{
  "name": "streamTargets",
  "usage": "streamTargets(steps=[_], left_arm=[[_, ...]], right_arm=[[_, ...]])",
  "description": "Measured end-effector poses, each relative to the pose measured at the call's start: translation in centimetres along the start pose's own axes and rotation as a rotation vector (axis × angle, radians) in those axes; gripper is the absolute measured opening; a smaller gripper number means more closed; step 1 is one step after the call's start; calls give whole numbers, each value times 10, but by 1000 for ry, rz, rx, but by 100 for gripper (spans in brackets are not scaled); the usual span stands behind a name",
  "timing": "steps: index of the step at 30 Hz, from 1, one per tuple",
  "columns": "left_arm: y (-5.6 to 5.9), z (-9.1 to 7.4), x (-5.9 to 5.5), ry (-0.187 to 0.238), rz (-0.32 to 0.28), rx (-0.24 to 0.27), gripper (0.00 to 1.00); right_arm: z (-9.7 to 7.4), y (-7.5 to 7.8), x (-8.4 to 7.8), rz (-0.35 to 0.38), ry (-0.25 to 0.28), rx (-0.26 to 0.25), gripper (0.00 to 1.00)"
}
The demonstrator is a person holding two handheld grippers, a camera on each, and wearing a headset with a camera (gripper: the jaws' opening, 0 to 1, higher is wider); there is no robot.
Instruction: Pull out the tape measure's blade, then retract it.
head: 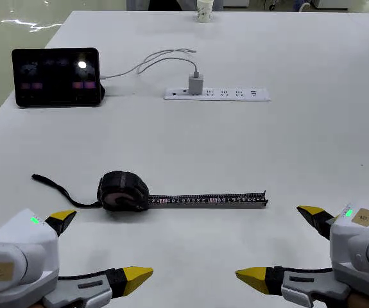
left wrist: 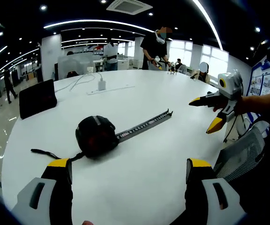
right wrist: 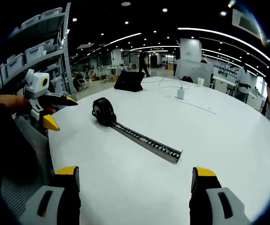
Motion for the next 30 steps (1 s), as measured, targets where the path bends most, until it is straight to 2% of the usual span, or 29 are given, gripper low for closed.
streamTargets(steps=[4, 14, 17, 21, 30], left_arm=[[3, -3, 0, 11, -4, 23, 99], [9, -5, -2, 8, -16, 62, 99], [12, -7, 3, 34, -34, 72, 99], [17, -9, 4, 26, -29, 86, 99], [16, -9, 4, 27, -48, 120, 99]], right_arm=[[-2, -6, 2, 21, 14, -12, 99], [-4, -20, 5, 22, 7, -43, 99], [-4, -23, 5, 24, -3, -36, 99], [-7, -23, 8, 21, 1, -52, 99], [-10, -23, 10, 35, 4, -77, 99]])
Point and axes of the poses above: the centre of the closed fingertips' face, and the gripper's own axes: z roughly forward along the fingers, y roughly to its right, x roughly out of its top, the point moved 2 cm from there along -z, roughly backward along the fingers, and after that the axes turned 5 degrees about -x, right-handed, at the moved point
